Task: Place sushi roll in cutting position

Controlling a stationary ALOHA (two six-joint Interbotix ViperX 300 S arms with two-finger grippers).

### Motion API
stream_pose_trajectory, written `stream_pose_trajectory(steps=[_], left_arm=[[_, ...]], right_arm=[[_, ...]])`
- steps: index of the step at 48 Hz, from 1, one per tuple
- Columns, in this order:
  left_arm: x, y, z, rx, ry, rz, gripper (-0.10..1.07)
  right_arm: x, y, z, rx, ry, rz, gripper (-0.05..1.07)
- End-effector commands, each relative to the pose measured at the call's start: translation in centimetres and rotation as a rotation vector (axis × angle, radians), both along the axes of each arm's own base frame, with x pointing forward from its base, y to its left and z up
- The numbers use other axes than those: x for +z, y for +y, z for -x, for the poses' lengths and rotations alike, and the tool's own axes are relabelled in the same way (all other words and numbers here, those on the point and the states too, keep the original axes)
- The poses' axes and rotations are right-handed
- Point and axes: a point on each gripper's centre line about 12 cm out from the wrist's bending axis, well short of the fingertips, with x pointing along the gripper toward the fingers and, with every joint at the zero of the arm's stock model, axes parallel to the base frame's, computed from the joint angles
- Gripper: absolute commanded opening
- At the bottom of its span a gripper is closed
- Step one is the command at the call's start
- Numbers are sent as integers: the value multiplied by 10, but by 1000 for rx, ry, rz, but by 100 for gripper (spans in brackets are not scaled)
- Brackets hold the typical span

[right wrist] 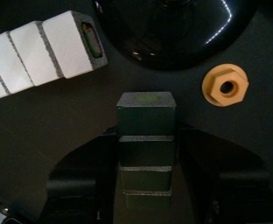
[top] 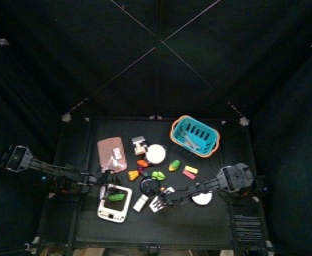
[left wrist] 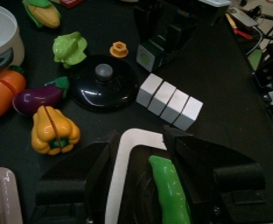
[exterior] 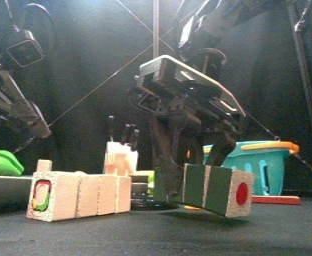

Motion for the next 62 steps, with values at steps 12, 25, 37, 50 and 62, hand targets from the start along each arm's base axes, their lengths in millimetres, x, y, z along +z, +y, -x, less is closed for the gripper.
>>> stream_pose_trajectory(steps=[12,25,37,50,62], left_arm=[[5,0,-4,5,-18,3,83],[5,0,-4,5,-18,5,83],[5,0,-4,5,-18,5,83],[4,0,-4,5,-13,4,83],[3,0,-3,5,-10,4,83]], right_arm=[[32,-1,14,-89,-68,-48,68],[31,2,33,-223,-118,-107,68],[16,8,47,-369,-117,-137,68],[12,17,56,-500,-116,-156,69],[10,13,64,-636,-91,-113,69]])
